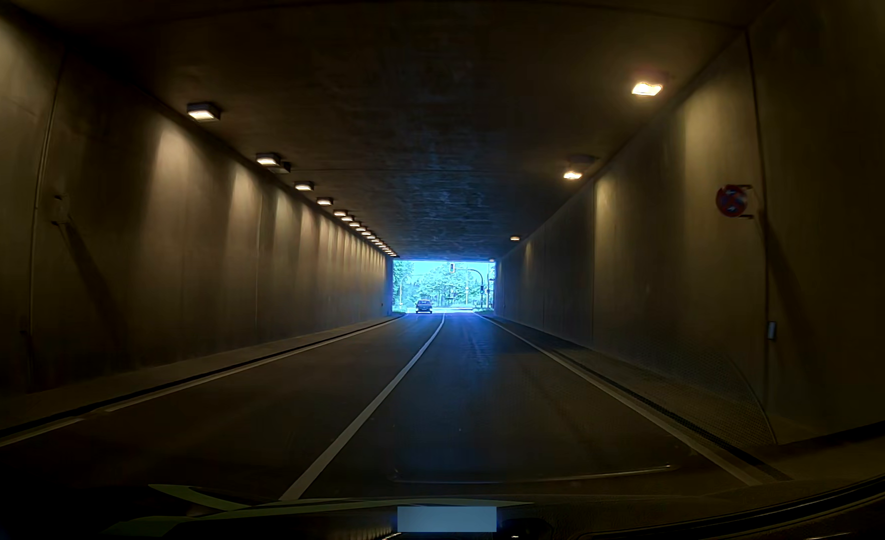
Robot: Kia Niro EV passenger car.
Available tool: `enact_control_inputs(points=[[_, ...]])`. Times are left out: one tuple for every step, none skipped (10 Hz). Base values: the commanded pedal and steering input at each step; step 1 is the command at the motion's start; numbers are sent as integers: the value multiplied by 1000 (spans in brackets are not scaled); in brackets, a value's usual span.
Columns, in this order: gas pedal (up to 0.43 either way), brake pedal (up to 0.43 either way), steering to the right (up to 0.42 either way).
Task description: Follow the waypoints while adhering to traffic rules and regulations
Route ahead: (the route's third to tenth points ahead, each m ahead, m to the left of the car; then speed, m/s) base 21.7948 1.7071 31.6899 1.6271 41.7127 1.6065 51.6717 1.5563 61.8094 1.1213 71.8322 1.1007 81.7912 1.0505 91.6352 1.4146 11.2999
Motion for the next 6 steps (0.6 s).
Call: enact_control_inputs(points=[[87, 0, -4], [87, 0, -4], [87, 0, -4], [87, 0, -5], [87, 0, -5], [87, 0, -5]])
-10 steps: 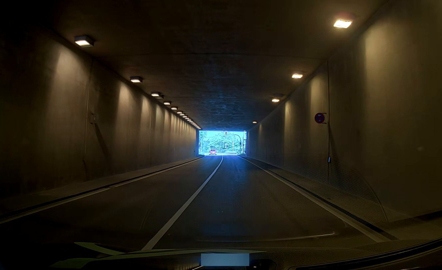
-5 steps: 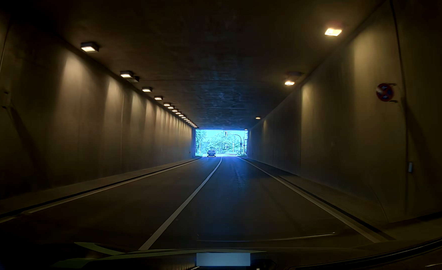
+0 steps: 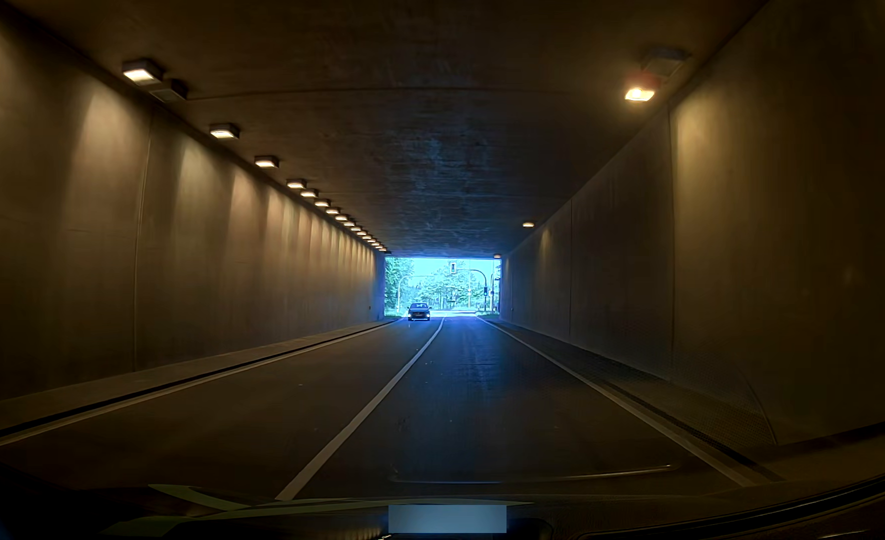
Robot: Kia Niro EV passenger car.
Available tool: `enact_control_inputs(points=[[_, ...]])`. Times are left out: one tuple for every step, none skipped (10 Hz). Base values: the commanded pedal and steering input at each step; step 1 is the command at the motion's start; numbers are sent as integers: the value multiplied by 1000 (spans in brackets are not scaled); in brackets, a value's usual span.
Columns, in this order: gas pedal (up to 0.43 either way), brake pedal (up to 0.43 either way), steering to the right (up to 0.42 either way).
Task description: Follow the waypoints while adhering to traffic rules and regulations
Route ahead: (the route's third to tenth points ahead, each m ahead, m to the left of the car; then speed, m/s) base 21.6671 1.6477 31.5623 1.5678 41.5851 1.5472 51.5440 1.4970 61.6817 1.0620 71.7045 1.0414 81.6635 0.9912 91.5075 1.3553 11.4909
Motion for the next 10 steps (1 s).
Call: enact_control_inputs(points=[[87, 0, -5], [87, 0, -5], [87, 0, -5], [87, 0, -5], [87, 0, -5], [79, 0, -6], [79, 0, -6], [79, 0, -6], [79, 0, -6], [79, 0, -6]])
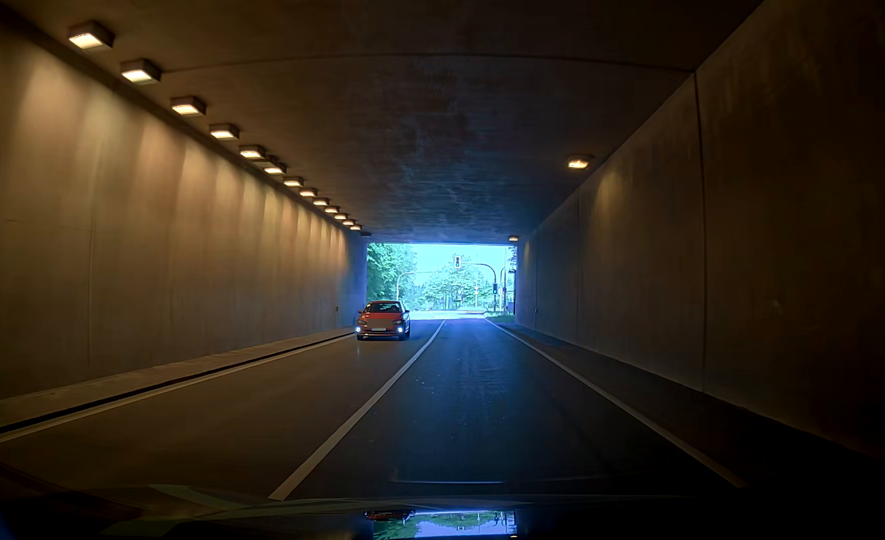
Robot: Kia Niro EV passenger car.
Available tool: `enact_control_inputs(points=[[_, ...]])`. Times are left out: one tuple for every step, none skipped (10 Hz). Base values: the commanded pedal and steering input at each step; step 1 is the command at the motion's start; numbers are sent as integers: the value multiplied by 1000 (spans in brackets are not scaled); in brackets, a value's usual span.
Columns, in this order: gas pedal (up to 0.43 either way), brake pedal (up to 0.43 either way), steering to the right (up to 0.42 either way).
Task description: Follow the waypoints while adhering to traffic rules and regulations
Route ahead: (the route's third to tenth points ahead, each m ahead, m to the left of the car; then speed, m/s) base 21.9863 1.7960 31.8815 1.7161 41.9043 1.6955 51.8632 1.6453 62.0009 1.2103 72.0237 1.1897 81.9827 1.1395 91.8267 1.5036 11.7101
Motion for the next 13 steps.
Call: enact_control_inputs(points=[[79, 0, -6], [79, 0, -6], [79, 0, -6], [79, 0, -6], [79, 0, -6], [79, 0, -6], [79, 0, -6], [79, 0, -6], [79, 0, -6], [79, 0, -6], [79, 0, -6], [79, 0, -5], [79, 0, -3]])
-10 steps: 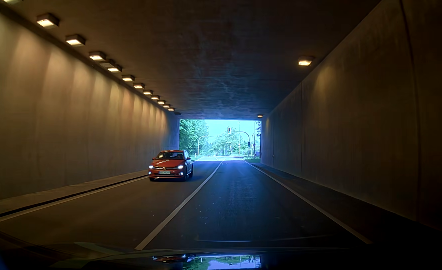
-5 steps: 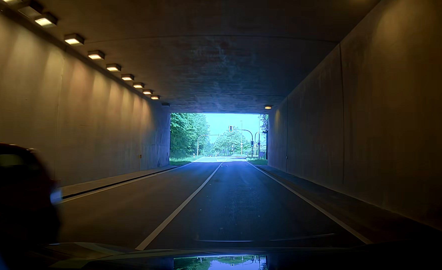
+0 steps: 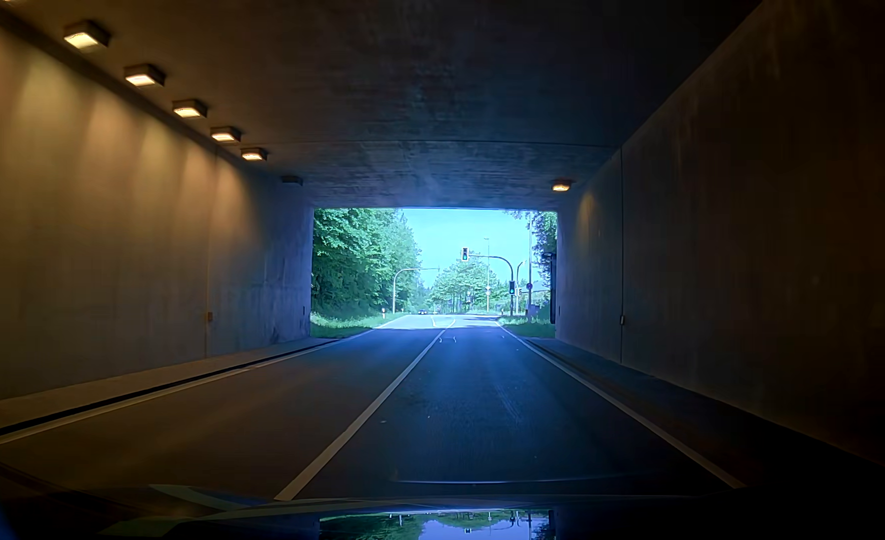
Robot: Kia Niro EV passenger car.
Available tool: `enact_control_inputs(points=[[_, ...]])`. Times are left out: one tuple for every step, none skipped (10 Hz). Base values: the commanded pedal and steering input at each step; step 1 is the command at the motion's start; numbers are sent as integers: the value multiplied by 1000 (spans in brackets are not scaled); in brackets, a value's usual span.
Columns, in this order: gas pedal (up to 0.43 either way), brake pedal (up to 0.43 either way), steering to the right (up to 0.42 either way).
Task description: Follow the waypoints while adhering to traffic rules and regulations
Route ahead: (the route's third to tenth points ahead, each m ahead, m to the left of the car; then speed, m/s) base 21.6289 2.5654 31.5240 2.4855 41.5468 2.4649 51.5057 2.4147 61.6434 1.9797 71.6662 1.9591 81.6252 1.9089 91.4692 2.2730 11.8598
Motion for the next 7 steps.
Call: enact_control_inputs(points=[[79, 0, -1], [79, 0, -1], [79, 0, -1], [79, 0, -1], [79, 0, -1], [79, 0, -1], [79, 0, -1]])
